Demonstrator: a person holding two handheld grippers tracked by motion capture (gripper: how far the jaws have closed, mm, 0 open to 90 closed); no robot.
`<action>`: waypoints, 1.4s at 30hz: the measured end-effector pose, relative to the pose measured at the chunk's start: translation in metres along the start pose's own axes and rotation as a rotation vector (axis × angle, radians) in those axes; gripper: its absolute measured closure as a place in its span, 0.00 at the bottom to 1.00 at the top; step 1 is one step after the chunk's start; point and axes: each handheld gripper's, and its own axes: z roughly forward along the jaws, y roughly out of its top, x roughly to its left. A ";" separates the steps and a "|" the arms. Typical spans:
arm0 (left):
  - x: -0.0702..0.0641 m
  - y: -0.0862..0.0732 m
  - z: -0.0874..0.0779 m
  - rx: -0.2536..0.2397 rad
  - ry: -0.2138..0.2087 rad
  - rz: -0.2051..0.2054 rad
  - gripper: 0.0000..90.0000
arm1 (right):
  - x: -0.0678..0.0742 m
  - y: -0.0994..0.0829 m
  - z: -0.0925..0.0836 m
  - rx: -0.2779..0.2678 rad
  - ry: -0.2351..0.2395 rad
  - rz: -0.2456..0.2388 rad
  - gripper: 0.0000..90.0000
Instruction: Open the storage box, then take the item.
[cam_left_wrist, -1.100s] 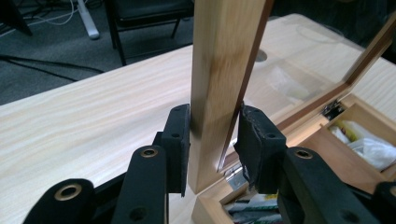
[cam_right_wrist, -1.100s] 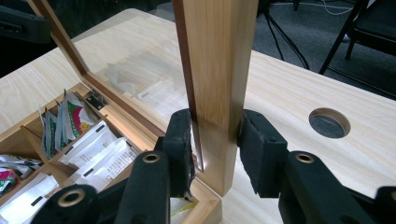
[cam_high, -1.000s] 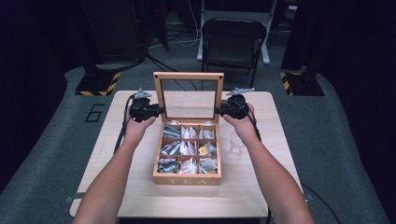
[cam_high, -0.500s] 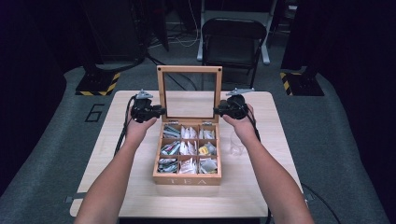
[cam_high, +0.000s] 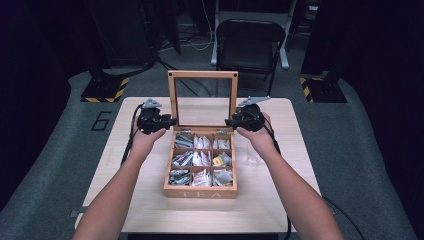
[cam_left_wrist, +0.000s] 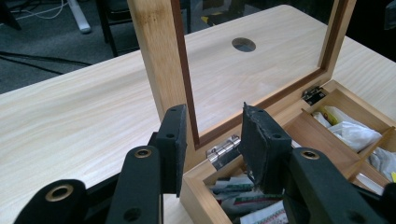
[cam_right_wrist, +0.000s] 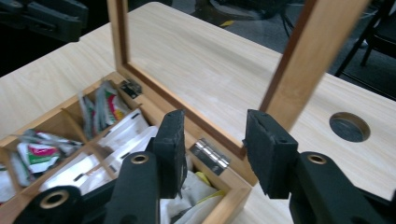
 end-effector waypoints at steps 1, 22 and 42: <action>-0.001 0.000 -0.002 0.003 0.001 0.002 0.67 | 0.002 0.000 -0.002 0.001 0.001 -0.007 0.62; -0.019 -0.010 -0.027 0.004 -0.031 0.043 0.61 | 0.030 -0.027 -0.030 0.020 0.000 -0.104 0.61; -0.026 -0.009 -0.038 -0.018 -0.056 0.054 0.59 | 0.048 -0.057 -0.037 0.036 0.036 -0.101 0.63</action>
